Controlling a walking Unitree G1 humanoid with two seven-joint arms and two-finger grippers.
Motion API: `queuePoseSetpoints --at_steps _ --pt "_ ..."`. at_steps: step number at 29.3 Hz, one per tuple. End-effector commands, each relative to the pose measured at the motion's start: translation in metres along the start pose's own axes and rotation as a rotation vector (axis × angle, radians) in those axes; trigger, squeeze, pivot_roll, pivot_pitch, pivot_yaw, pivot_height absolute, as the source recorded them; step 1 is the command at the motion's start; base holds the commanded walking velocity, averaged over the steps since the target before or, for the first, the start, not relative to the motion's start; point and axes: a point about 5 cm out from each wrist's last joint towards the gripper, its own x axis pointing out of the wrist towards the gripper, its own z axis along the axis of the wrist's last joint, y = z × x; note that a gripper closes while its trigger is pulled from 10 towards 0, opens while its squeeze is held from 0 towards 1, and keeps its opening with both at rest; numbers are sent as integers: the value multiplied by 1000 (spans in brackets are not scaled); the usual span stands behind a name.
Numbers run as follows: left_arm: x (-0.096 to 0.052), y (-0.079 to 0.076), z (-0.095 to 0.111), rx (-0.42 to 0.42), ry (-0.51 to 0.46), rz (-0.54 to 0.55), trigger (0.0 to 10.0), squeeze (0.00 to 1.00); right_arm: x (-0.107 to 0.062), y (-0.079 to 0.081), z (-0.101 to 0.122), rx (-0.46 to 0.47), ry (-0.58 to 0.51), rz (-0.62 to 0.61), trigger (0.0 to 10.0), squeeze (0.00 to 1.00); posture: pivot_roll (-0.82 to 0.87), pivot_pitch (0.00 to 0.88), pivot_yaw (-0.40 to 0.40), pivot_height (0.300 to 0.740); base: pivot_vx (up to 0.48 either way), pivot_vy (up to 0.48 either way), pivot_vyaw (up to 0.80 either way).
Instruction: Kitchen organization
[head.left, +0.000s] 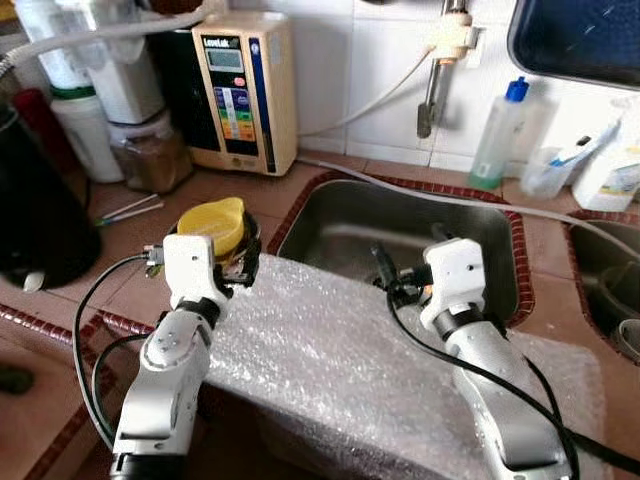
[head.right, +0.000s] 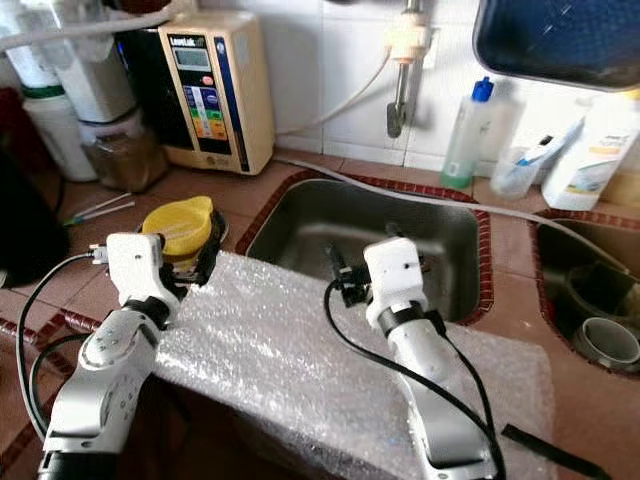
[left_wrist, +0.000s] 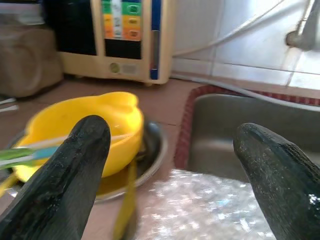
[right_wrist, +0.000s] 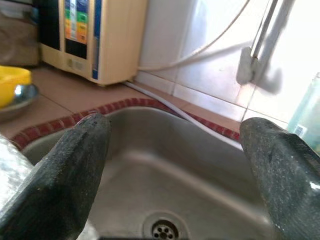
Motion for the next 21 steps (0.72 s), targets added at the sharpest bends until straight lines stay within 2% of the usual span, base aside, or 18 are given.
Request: queuePoseSetpoints --at_steps 1,4,21 --pt "-1 4 -1 15 13 24 10000 0 0 0 2 2 -8 -3 10000 0 5 0 47 740 0 0 0" --pt "-1 3 0 -7 3 8 10000 0 0 0 2 3 -6 -2 10000 0 6 0 45 740 0 0 0" --pt "3 -1 2 -4 -11 0 10000 0 2 -2 3 -12 -12 0 10000 0 0 0 40 740 0 0 0"
